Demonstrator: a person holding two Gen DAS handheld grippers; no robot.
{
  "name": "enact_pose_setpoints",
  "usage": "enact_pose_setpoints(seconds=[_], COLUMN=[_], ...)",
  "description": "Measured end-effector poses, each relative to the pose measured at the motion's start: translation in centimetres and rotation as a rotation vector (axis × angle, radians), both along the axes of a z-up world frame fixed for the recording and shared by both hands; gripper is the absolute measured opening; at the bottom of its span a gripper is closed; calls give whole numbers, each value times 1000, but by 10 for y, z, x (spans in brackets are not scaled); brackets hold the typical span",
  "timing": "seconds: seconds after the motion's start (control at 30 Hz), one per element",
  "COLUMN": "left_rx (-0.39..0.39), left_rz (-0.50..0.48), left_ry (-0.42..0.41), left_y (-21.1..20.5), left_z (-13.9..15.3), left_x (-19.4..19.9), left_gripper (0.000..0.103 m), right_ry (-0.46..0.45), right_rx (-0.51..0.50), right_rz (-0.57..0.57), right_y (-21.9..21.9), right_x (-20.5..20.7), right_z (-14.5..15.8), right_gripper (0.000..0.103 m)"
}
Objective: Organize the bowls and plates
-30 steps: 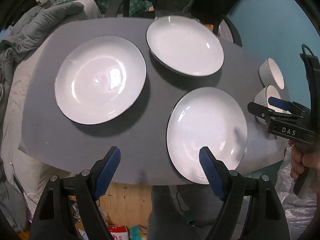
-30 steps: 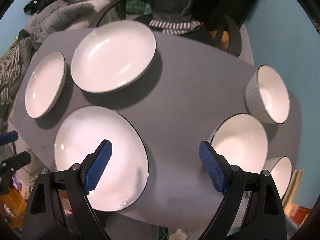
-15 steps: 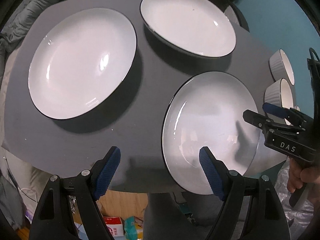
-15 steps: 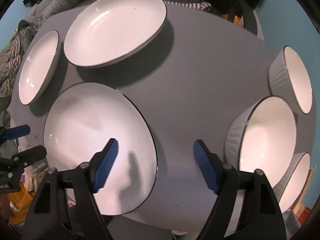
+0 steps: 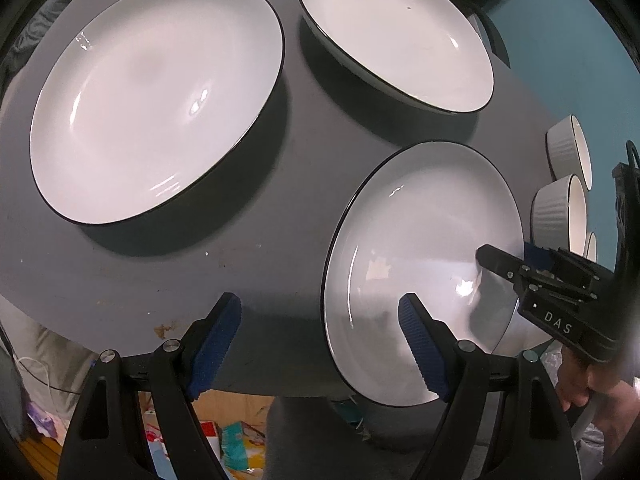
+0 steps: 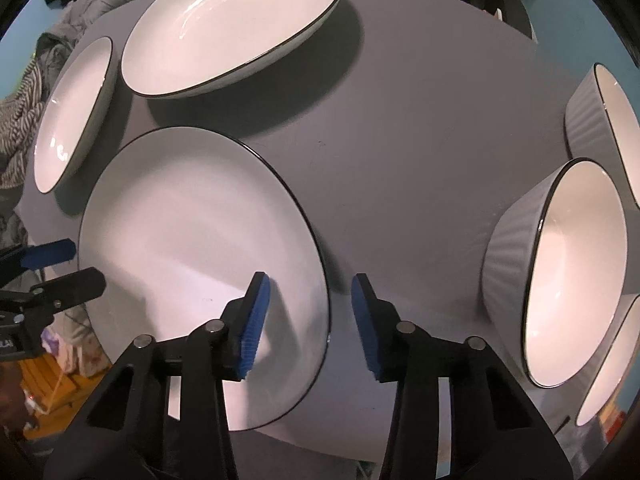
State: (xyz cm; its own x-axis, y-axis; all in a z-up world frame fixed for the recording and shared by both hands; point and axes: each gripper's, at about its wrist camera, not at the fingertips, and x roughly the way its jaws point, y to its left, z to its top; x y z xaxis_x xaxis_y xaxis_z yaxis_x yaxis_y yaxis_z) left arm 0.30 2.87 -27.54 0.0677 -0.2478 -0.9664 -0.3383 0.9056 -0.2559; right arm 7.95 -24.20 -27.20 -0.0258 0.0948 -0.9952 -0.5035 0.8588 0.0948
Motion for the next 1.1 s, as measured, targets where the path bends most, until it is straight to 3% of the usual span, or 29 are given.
enact_pose_setpoints(seconds=[0.1,0.23,0.5,0.63,0.7,1.1], left_rx=[-9,-16,-37,-43,-51,-86], left_rz=[10,20,12,-11,-16,8], left_ry=[-3,14,34,64,66,75], left_y=[7,15,23,14,13,26], left_z=[-2,-7,-12,-18,-20,-23], left_x=[2,4,4,10,8,1], left_gripper=[79,59,39,22,21,18], right_ry=[18,33,46,59,70,107], right_rx=[20,35,47,56,60,78], right_rz=[-12,-10,-14,-24,-32,-53], right_y=[-1,5,6,1,-1,-7], right_x=[1,7,22,29,36,45], right_z=[-2,4,-17,-18,-8,-12], right_gripper=[34,30,29,27,26,24])
